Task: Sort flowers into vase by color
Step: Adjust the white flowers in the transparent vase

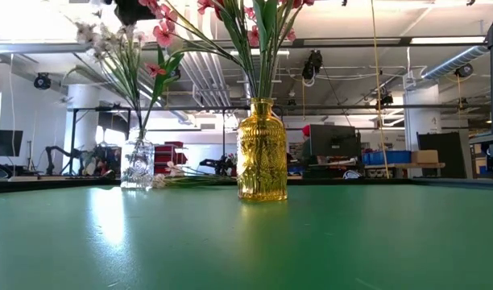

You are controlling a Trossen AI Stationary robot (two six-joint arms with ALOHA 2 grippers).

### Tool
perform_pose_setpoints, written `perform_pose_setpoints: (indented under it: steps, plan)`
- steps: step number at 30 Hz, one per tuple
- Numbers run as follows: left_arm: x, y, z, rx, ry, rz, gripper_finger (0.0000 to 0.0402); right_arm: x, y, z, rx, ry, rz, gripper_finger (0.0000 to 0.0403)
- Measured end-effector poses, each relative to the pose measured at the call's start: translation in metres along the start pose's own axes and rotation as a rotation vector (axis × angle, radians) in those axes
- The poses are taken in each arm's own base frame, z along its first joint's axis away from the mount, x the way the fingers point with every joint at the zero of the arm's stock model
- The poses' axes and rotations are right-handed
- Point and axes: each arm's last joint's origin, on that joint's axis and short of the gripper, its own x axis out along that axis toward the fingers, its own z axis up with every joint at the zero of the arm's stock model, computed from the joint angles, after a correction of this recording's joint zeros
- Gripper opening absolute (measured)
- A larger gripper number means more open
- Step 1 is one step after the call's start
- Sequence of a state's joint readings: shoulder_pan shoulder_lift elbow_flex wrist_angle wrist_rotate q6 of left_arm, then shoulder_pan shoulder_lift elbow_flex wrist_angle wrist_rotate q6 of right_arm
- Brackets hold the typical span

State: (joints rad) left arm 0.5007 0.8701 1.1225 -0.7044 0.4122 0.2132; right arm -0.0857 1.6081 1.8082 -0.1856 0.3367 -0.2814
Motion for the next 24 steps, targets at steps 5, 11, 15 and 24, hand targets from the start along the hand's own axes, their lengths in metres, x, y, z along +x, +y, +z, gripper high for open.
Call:
perform_pose_setpoints:
  steps: [5, 11, 15, 24]
  plan:
    - [0.010, -0.002, -0.015, 0.083, 0.023, -0.128, 0.0323, 0.004, -0.001, 0.006, -0.020, 0.035, 0.009, 0.0210]
    - [0.016, -0.002, -0.027, 0.061, 0.063, -0.143, 0.0323, 0.001, -0.002, 0.006, -0.020, 0.079, 0.021, 0.0210]
    - [0.020, -0.001, -0.033, 0.036, 0.101, -0.107, 0.0323, 0.001, -0.002, 0.005, -0.022, 0.088, 0.023, 0.0210]
    - [0.019, 0.002, -0.038, 0.004, 0.166, 0.023, 0.0323, 0.001, -0.002, 0.005, -0.022, 0.095, 0.025, 0.0210]
